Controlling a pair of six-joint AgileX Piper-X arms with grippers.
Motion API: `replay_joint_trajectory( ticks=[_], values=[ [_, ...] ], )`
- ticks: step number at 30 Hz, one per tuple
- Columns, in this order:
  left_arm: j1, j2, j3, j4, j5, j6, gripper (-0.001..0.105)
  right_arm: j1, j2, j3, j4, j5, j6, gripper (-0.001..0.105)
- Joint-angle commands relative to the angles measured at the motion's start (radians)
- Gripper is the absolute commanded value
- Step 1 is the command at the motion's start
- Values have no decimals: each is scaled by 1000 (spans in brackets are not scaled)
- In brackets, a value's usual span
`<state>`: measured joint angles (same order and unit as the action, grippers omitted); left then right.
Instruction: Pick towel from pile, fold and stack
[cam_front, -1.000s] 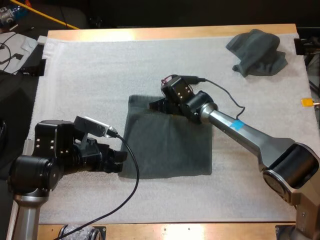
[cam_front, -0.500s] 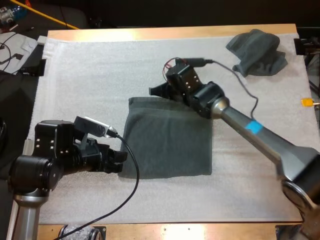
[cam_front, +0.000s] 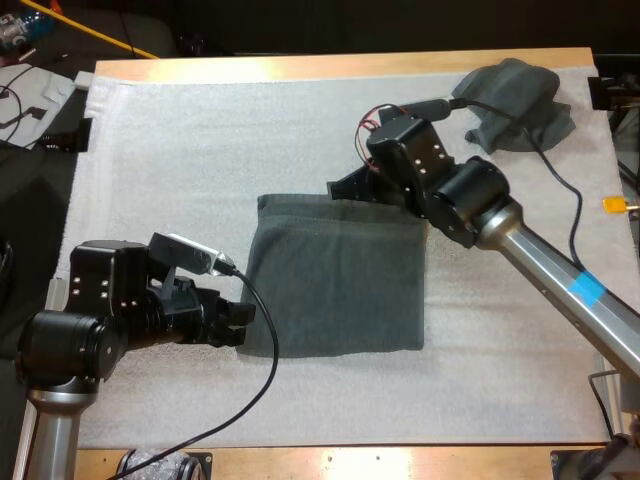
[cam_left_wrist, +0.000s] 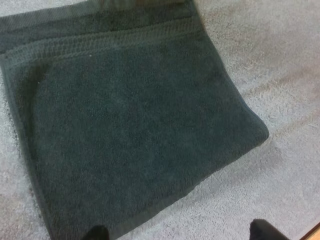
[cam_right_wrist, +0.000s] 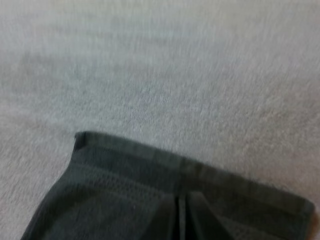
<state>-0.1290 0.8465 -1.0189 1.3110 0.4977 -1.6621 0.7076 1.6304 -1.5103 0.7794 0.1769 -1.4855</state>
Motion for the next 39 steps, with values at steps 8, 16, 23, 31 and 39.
replay_joint_trajectory(
  ticks=[8, 16, 23, 31, 39],
  values=[
    [-2, -3, -1, 12, 14, 5, 56, -5, -211, 4, 252, 14, -11, 28],
    [-2, -10, 0, 38, 17, 4, 56, -12, -396, 126, 353, 6, 11, 62],
    [-2, -25, 5, 57, 19, 3, 56, -5, -545, 303, 359, -13, 86, 61],
    [-4, -60, 34, 71, 23, -2, 56, -7, -732, 554, 348, -83, 222, 61],
    [-6, -83, 77, 76, 19, -7, 56, -7, -794, 784, 246, -218, 342, 61]
  ],
)
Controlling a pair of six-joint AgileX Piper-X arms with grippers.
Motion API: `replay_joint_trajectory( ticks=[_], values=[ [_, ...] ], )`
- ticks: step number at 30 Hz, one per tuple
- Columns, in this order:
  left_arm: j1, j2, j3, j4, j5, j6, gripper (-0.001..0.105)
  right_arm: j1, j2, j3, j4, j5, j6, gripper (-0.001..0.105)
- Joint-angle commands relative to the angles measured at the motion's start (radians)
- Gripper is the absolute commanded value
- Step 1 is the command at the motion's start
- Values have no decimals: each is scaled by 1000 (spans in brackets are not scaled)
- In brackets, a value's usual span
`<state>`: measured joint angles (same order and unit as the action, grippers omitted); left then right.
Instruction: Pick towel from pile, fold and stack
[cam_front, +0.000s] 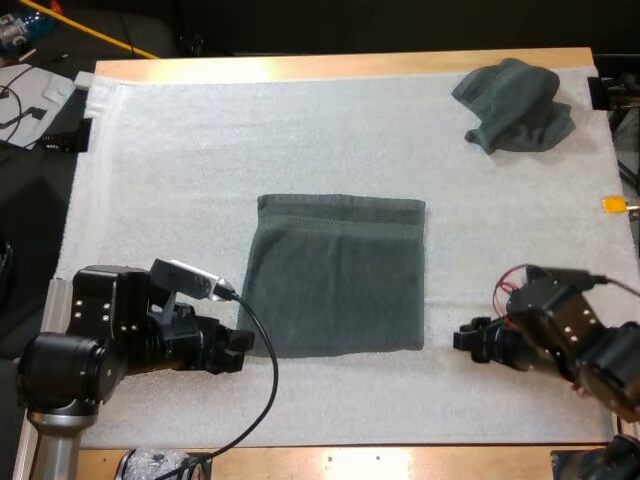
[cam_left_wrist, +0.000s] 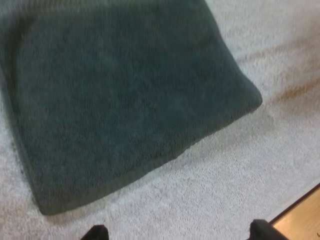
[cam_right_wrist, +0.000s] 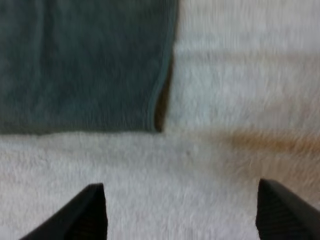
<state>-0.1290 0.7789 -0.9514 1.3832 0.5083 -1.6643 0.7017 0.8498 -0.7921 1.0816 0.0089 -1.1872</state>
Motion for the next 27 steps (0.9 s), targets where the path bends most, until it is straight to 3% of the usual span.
replay_joint_trajectory(
  ticks=[1, 6, 7, 15, 27],
  values=[
    [-5, -19, 15, 3, 6, -5, 56, -1, -16, 90, -76, -63, 57, 61],
    [-4, -16, 41, -4, 7, -5, 56, 3, 11, 218, -243, -138, 141, 61],
    [-3, -14, 31, 5, 1, -2, 56, 1, -4, 197, -205, -119, 116, 61],
    [-2, -10, 30, 17, 4, -1, 56, -4, 30, 370, -535, -177, 228, 61],
    [-2, -12, 33, 22, 1, -2, 56, -5, 266, 384, -726, -227, 264, 59]
  ],
)
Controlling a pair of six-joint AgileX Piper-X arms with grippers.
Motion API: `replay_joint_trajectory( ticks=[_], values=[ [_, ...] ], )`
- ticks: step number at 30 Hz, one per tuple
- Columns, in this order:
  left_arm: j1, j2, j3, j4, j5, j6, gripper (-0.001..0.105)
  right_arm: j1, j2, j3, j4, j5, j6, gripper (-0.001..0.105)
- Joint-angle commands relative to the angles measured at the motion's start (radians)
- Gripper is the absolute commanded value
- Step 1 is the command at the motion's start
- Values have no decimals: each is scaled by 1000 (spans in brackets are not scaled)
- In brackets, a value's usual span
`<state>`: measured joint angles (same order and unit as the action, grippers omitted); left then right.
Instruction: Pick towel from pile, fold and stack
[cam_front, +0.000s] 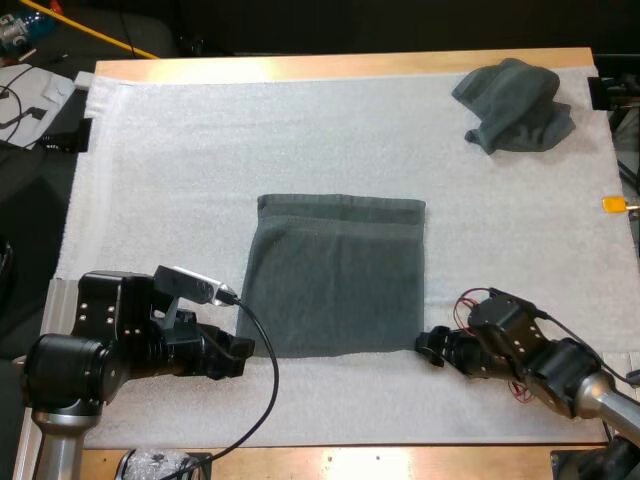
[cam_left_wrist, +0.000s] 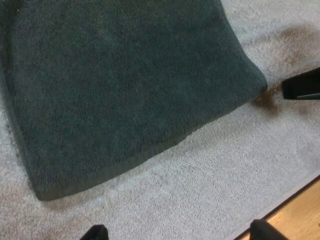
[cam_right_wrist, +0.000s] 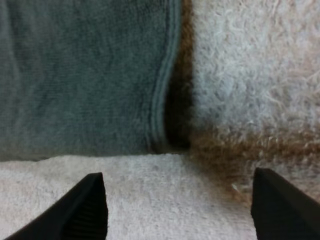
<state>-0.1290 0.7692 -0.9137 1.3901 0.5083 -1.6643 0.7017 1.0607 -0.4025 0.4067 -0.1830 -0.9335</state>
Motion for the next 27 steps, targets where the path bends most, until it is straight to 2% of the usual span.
replay_joint_trajectory(
  ticks=[1, 3, 5, 6, 7, 8, 19, 21, 24, 26, 27],
  values=[
    [-2, -2, -4, 15, 0, -3, 56, -5, 74, -4, -67, -41, 16, 57],
    [-2, -6, -2, 16, 0, -2, 56, -5, 109, -2, -99, -52, 30, 52],
    [0, -3, -1, 8, 3, -3, 56, -1, 104, 1, -88, -38, 26, 51],
    [0, -4, 0, 7, 3, -3, 56, -2, 109, 2, -96, -38, 32, 47],
    [0, -5, 0, 10, 3, -4, 56, -1, 140, 1, -123, -46, 51, 39],
    [1, -4, 0, 9, 5, -4, 56, -1, 154, 0, -135, -49, 59, 38],
    [1, -3, 2, 12, 3, -2, 56, -2, 253, 1, -243, -74, 135, 35],
    [1, -1, 3, 15, 2, -1, 56, -3, 260, 2, -249, -65, 141, 25],
    [0, -3, 3, 13, 2, 0, 56, -3, 260, 0, -255, -58, 141, 18],
    [0, 0, 2, 8, 2, 2, 56, -2, 257, -1, -248, -59, 132, 8],
    [-1, 0, 1, 5, 3, 1, 56, -2, 256, -1, -247, -64, 132, 8]
  ],
)
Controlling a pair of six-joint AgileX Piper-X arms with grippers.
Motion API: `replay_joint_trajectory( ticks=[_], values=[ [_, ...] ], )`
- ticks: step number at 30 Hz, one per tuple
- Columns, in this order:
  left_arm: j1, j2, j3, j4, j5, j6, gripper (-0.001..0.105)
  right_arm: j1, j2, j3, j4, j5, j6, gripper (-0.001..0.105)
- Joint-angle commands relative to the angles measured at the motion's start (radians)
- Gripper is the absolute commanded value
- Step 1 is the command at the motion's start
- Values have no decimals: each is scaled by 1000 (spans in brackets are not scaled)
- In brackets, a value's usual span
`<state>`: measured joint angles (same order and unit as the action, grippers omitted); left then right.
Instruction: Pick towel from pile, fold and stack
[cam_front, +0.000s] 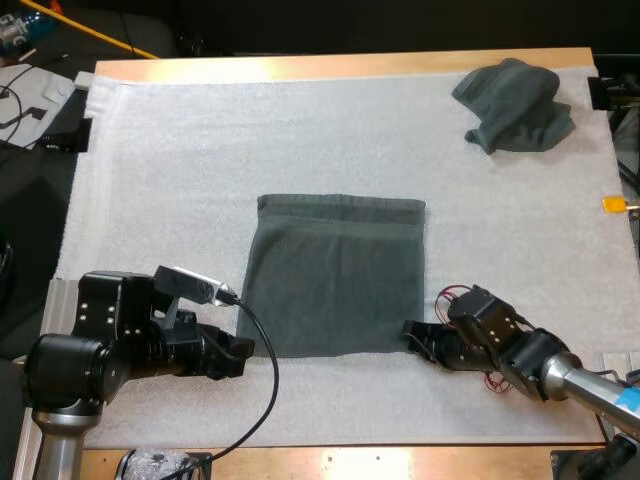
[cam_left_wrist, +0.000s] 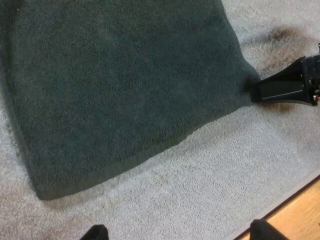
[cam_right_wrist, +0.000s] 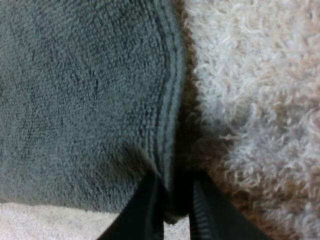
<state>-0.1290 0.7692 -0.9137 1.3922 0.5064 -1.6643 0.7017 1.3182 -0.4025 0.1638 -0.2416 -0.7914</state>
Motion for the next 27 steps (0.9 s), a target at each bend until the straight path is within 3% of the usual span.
replay_joint_trajectory(
  ticks=[1, 3, 8, 14, 20, 27],
  values=[
    [-2, 1, 1, -1, 6, 1, 56, -3, -3, -2, -3, -10, -11, 9],
    [-2, 0, 0, -16, 6, 3, 56, -1, -14, 0, 5, -10, -23, 0],
    [-1, 6, 36, -78, 7, 1, 56, -2, -67, 0, 80, 25, -83, 0],
    [-2, 30, 158, -163, 28, -7, 56, -2, -134, -1, 193, 71, -143, 0],
    [-3, 84, 263, -259, 45, -26, 55, -4, -160, 0, 239, 81, -157, 0],
    [0, 177, 305, -338, 41, -42, 56, 0, -165, 0, 244, 81, -149, 0]
  ],
)
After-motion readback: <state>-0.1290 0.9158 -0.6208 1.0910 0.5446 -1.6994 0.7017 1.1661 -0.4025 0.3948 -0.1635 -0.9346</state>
